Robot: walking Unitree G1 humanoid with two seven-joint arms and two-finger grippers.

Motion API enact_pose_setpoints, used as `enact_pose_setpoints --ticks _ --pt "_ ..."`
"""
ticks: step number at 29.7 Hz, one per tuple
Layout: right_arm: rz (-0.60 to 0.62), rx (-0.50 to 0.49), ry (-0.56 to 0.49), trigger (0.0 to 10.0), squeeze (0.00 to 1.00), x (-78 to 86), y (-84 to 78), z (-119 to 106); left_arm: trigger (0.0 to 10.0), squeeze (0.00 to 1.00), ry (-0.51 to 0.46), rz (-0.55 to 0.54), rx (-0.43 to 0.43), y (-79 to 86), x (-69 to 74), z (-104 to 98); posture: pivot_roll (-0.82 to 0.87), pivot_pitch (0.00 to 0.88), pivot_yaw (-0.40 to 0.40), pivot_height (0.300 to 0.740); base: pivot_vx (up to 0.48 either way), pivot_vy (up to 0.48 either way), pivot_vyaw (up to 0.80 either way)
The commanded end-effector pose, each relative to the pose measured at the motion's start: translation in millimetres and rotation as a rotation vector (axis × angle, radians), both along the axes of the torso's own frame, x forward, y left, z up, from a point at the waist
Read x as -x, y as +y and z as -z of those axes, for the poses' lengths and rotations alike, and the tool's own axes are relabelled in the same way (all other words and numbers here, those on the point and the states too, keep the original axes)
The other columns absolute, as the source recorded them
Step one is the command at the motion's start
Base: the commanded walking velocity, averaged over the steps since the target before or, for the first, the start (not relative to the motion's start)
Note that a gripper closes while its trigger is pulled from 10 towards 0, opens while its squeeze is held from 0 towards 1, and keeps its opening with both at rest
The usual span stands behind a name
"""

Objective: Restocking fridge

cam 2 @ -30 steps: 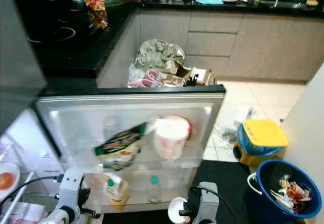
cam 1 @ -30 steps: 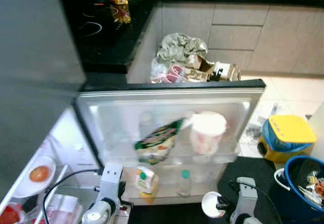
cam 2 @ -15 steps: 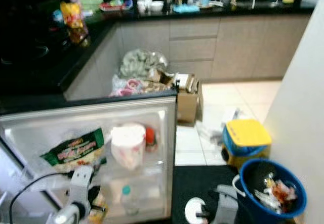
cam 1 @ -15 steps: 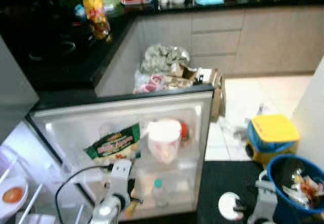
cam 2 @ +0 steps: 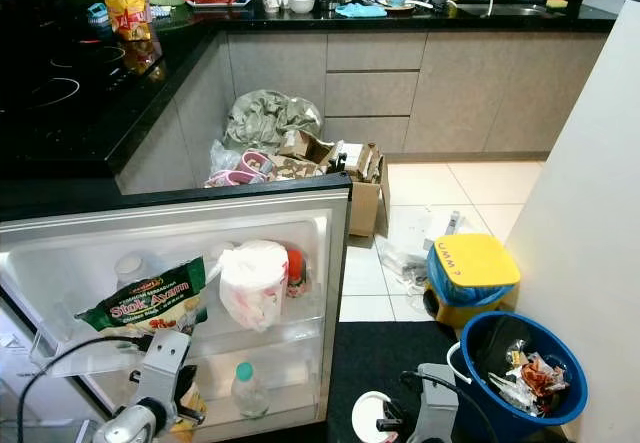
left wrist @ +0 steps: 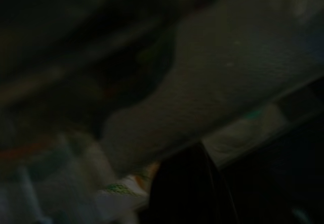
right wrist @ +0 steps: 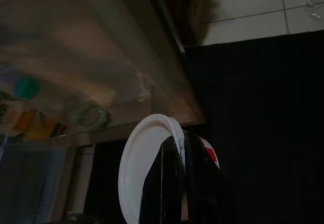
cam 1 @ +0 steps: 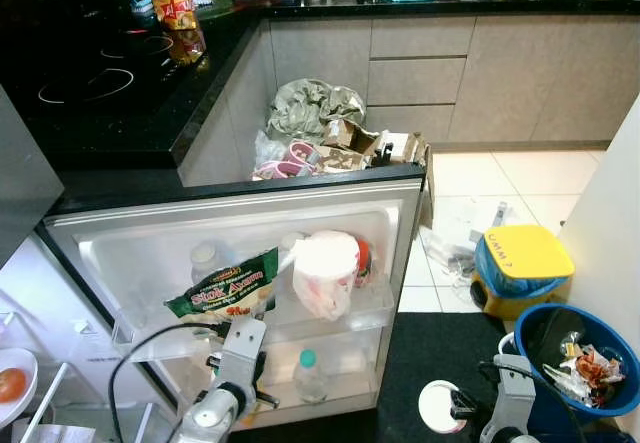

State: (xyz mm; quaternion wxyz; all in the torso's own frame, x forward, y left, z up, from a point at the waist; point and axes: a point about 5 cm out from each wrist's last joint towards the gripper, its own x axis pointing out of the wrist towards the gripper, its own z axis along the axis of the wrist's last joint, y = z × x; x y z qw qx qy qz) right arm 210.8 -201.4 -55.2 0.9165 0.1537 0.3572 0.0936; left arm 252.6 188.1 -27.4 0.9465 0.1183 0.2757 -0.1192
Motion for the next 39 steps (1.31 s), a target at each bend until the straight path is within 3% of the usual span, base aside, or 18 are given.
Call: enact_pose_setpoints --ticks 1,2,3,4,6,10,12,15,19,21,28,32,34,37,39 --pt "-0.016 0.000 0.002 10.0 0.00 -0.1 -1.4 -1 10.0 0.00 0.190 -0.074 -0.068 22.9 29.8 24 -0.06 0.038 0.003 0.740 0.000 0.000 0.00" --pt "-0.055 -0.021 0.017 10.0 0.00 2.2 0.8 0 10.0 0.00 0.263 -0.109 -0.130 39.0 42.2 30 -0.05 0.039 0.000 0.740 0.000 0.000 0.00" --pt "-0.055 -0.021 0.017 10.0 0.00 2.2 0.8 0 10.0 0.00 0.263 -0.109 -0.130 39.0 42.2 30 -0.05 0.039 0.000 0.740 0.000 0.000 0.00" --pt "-0.085 -0.039 0.027 10.0 0.00 3.9 2.6 1 10.0 0.00 0.307 -0.135 -0.166 51.3 51.3 33 -0.05 0.039 -0.002 0.740 0.000 0.000 0.00" --pt "-0.106 -0.052 0.031 10.0 0.00 4.5 3.7 0 10.0 0.00 0.297 -0.163 -0.172 60.8 54.1 31 -0.05 0.039 -0.002 0.740 0.000 0.000 0.00" --pt "-0.126 -0.071 0.034 10.0 0.00 4.2 4.9 0 10.0 0.00 0.210 -0.161 -0.054 63.4 47.2 22 -0.04 0.038 -0.011 0.740 0.000 0.000 0.00" --pt "-0.126 -0.071 0.034 10.0 0.00 4.2 4.9 0 10.0 0.00 0.210 -0.161 -0.054 63.4 47.2 22 -0.04 0.038 -0.011 0.740 0.000 0.000 0.00" --pt "-0.148 -0.079 0.039 10.0 0.00 4.3 7.4 0 10.0 0.00 0.213 0.045 0.060 50.6 47.7 18 -0.04 0.036 -0.013 0.740 0.000 0.000 0.00" --pt "-0.152 -0.083 0.040 10.0 0.00 4.5 7.6 0 10.0 0.00 0.288 0.180 0.049 42.7 55.9 23 -0.04 0.035 -0.008 0.740 0.000 0.000 0.00" --pt "-0.153 -0.084 0.040 10.0 0.00 4.5 7.7 0 10.0 0.00 0.309 0.195 0.044 41.4 58.8 26 -0.04 0.035 -0.008 0.740 0.000 0.000 0.00" --pt "-0.198 -0.142 0.036 10.0 0.00 4.2 12.2 -4 10.0 0.00 0.358 0.036 0.014 48.4 72.3 37 -0.04 0.037 0.002 0.740 0.000 0.000 0.00" --pt "-0.227 -0.269 -0.013 10.0 0.00 -8.2 19.7 -17 10.0 0.00 0.339 -0.117 0.027 56.3 81.1 41 -0.04 0.040 -0.002 0.740 0.000 0.000 0.00" --pt "-0.227 -0.269 -0.013 10.0 0.00 -8.2 19.7 -17 10.0 0.00 0.339 -0.117 0.027 56.3 81.1 41 -0.04 0.040 -0.002 0.740 0.000 0.000 0.00" --pt "-0.249 -0.264 -0.035 10.0 0.00 -14.5 21.2 -22 10.0 0.00 0.312 -0.207 0.047 58.5 84.0 42 -0.04 0.040 -0.008 0.740 0.000 0.000 0.00" --pt "-0.235 -0.211 -0.048 10.0 0.00 -18.7 21.0 -22 10.0 0.00 0.280 -0.254 0.064 56.0 82.6 42 -0.04 0.040 -0.008 0.740 0.000 0.000 0.00"
